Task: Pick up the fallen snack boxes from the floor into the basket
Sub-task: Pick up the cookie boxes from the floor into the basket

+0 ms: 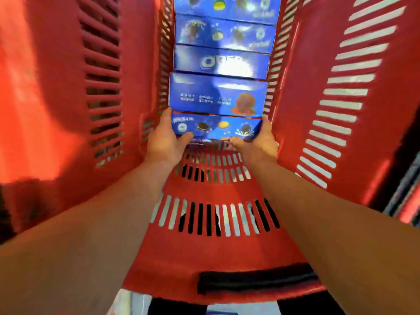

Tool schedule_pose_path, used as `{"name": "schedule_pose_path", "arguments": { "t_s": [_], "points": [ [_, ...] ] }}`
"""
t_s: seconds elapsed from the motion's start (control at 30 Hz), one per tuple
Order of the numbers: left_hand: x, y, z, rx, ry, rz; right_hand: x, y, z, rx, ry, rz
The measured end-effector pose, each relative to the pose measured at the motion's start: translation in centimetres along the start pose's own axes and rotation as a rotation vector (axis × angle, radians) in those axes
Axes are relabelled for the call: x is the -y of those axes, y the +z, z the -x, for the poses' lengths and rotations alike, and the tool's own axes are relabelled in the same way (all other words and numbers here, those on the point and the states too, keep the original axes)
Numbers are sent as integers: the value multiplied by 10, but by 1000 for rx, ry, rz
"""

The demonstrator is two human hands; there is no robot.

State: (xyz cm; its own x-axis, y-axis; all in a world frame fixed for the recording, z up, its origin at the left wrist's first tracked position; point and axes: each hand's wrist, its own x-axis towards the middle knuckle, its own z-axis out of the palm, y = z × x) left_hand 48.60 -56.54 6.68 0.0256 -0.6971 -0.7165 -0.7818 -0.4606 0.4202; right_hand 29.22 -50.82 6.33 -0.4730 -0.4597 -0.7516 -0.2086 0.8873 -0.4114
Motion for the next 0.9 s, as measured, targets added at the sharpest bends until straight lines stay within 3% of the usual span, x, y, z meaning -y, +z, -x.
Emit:
{"name": "schedule_pose_path", "arguments": {
  "t_s": [0.23, 0.37, 0.5, 0.67, 0.9],
  "points": [
    [7, 37, -21, -164, -53, 239, -14, 35, -22, -178, -25, -46],
    [3, 42, -22, -274, -146, 261, -24, 44, -25, -185, -57, -60],
    [-3, 38, -22, -211, -265, 438, -27, 42, -22, -117, -25, -63],
    [-24, 23, 6, -134, -185, 526, -9, 17, -1, -18, -46, -18],
    [-78, -28, 106, -75, -115, 380, 55, -71, 106, 66, -251, 164]
  ]
}}
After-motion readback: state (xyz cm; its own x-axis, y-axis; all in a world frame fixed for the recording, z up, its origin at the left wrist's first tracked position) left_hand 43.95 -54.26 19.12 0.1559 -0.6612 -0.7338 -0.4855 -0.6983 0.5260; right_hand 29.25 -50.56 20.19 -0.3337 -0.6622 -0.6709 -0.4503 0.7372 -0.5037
